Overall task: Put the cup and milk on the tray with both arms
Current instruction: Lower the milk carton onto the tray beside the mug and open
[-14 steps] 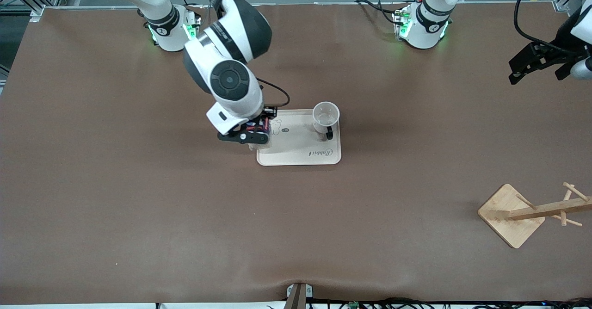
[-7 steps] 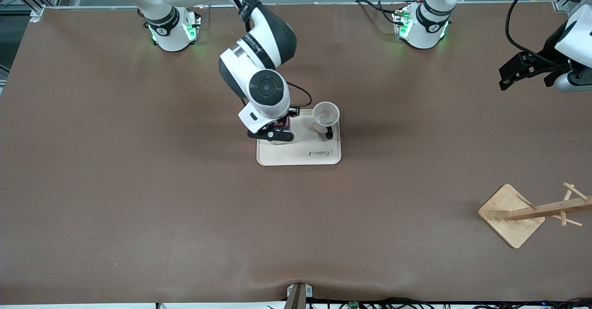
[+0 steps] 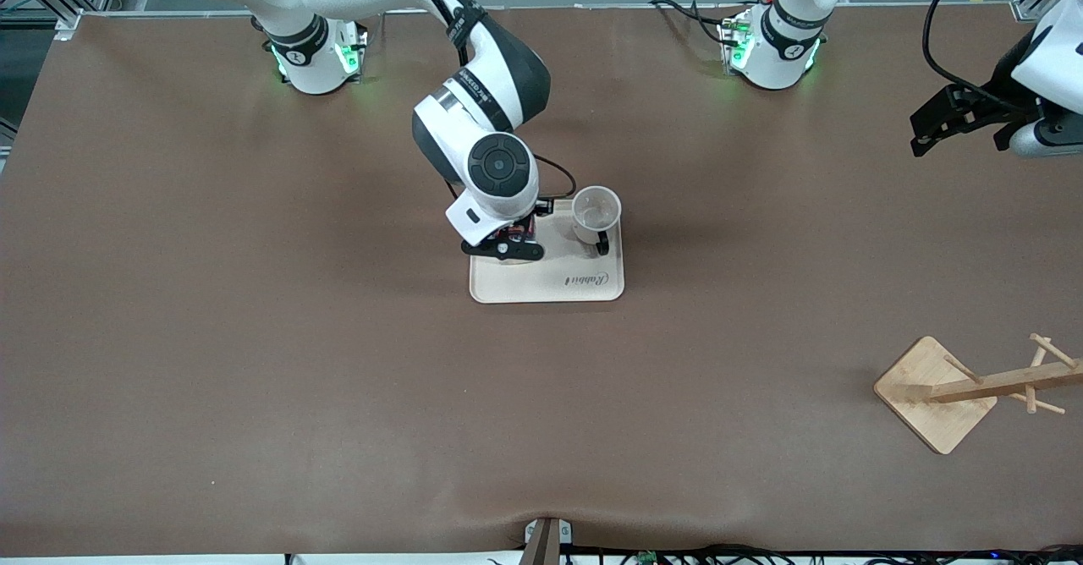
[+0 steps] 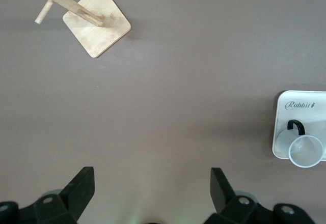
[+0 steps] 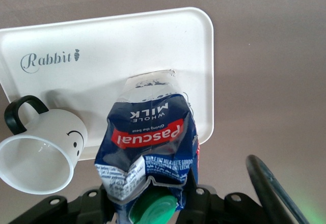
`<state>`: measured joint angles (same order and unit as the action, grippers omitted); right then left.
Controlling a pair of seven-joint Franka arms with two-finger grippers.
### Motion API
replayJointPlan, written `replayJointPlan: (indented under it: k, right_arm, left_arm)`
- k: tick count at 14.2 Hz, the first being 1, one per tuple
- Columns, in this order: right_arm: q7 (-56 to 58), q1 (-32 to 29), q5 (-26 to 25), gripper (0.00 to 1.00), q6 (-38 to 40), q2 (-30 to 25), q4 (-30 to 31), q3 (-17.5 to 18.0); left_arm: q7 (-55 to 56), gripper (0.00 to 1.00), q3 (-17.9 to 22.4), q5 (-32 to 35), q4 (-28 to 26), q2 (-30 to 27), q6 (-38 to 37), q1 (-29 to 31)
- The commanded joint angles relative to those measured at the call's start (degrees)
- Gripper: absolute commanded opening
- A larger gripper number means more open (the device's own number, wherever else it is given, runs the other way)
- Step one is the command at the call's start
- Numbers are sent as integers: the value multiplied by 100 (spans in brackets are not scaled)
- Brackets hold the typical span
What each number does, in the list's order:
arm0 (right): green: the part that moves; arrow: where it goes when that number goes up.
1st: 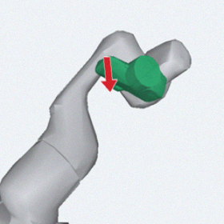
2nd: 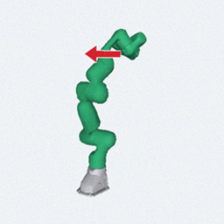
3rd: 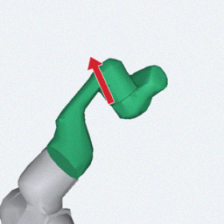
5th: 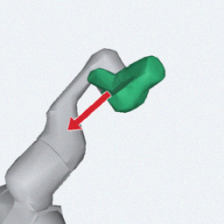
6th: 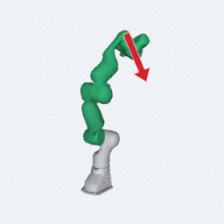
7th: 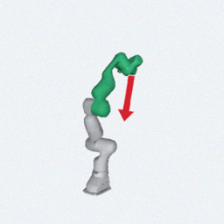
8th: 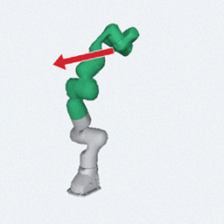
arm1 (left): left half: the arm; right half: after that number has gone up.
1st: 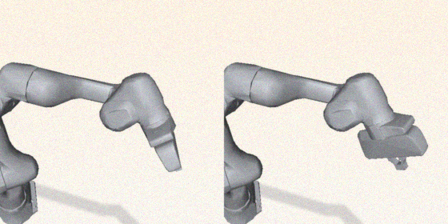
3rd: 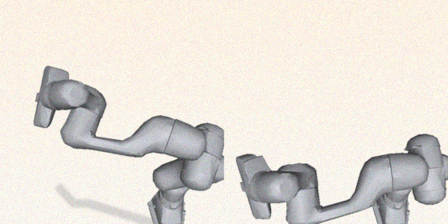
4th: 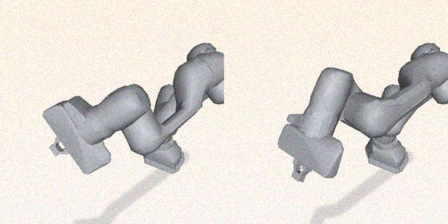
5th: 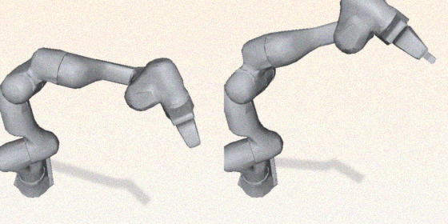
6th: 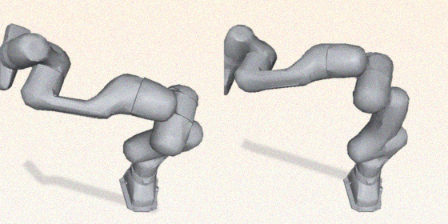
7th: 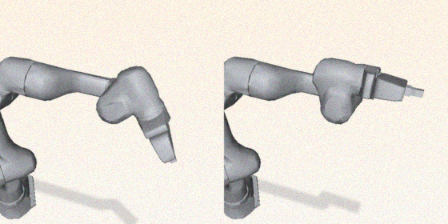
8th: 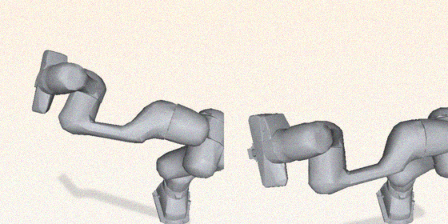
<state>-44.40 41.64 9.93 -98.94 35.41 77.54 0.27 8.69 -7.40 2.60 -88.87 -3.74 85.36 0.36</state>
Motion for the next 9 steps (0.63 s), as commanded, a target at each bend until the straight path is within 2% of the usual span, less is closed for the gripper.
replayJointPlan:
  k: [1, 2, 3, 4, 9]
  right_arm:
    - [-69, 20, 0, 19, 24, 151, -169, -45]
    - [-121, 37, -9, 40, 32, 186, -160, -54]
    - [-287, 20, -79, 77, 41, 186, -160, -54]
    - [-332, 20, -227, 100, 58, 177, -169, -54]
    - [-289, -15, -317, 100, 111, 133, -221, -36]
  left_arm:
    - [1, 100, -7, -94, 160, 57, -81, -9]
    - [-7, 100, -7, -102, 133, 48, -90, -1]
    - [-7, 100, -16, -102, 142, 48, -99, -1]
    - [1, 100, -25, -102, 151, 40, -99, -1]
    - [-68, 100, -34, -102, 124, 31, -116, 17]
